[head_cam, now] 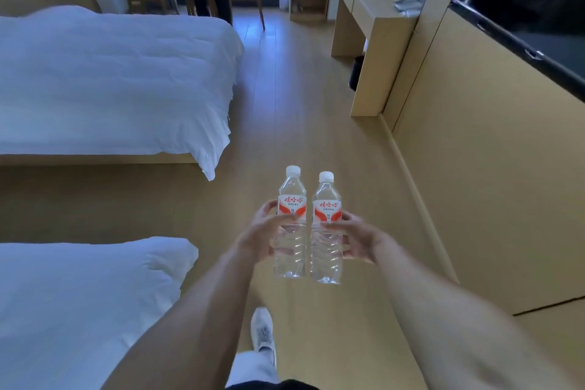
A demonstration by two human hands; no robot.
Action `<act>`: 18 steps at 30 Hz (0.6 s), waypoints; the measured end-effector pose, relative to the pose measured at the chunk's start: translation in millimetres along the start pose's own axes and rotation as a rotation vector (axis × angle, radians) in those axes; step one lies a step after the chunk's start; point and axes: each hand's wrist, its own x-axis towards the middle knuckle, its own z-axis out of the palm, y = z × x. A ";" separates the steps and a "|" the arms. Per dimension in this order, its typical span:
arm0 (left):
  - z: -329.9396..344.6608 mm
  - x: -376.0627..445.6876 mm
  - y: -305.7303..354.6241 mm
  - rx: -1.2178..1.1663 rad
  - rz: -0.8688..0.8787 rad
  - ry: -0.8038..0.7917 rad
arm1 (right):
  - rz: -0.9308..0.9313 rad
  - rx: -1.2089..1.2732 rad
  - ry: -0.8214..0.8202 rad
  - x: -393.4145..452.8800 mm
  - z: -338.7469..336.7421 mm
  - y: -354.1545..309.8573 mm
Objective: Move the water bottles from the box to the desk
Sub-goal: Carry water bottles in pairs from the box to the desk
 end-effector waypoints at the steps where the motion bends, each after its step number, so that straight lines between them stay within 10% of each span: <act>1: -2.2 16.6 9.8 0.002 0.001 0.001 | 0.000 -0.002 0.001 15.0 -2.6 -10.9; 18: -47.7 323.4 228.4 0.058 -0.049 -0.135 | -0.002 0.067 0.107 269.4 -26.7 -241.1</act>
